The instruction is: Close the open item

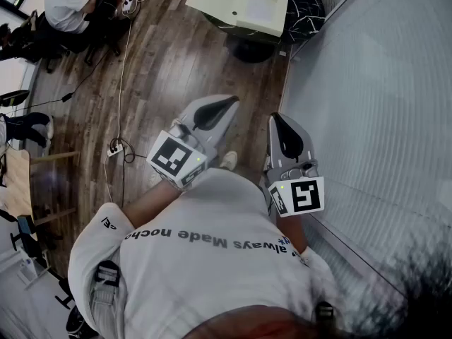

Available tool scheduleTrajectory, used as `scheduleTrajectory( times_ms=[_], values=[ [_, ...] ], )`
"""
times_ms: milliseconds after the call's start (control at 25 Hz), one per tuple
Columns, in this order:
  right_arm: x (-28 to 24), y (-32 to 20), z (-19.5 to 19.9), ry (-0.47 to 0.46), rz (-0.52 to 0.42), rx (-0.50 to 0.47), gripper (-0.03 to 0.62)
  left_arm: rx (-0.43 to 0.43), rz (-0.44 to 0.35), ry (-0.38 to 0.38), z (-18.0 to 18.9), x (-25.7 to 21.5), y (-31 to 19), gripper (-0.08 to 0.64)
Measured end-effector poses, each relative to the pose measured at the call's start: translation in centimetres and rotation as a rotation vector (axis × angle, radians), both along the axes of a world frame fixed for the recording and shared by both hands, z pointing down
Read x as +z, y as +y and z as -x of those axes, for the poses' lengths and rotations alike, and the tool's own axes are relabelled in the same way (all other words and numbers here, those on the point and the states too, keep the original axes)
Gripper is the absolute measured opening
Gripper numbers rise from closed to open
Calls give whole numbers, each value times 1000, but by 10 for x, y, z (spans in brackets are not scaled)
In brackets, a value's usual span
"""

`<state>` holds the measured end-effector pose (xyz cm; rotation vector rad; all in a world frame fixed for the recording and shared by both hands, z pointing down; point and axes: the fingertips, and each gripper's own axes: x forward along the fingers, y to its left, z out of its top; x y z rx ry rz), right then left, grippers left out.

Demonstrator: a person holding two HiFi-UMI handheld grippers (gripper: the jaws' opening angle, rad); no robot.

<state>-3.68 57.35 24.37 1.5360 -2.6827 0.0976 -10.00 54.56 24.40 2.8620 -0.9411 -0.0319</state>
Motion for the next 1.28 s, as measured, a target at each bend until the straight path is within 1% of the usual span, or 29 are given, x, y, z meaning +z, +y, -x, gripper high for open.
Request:
scheduleTrajectory(
  times_ms=[120,280,520,720,920,1080,1200,1280],
  values=[
    [4,-12,-17,-28,-2,17,2,-13,18,-2,-10,6,-12,3],
    [10,-19,-31,-33,8,5,2,-21,29,-11,-26,9,-17,3],
    [14,-39,-30,-37,22,-22,2,-32,54,-14,-31,18,-34,3],
    [26,-67,-31,-45,47,-22,2,-33,73,-22,-31,28,-62,3],
    [33,-111,-21,-39,56,-27,2,-29,79,-6,-24,35,-108,3],
    [33,-165,-8,-21,60,-32,2,-21,70,12,-15,31,-164,3],
    [29,-206,7,-4,54,-37,1,-22,50,20,-1,23,-206,3],
    [25,-233,16,-1,52,-31,2,-19,52,25,9,21,-233,3]
  ],
)
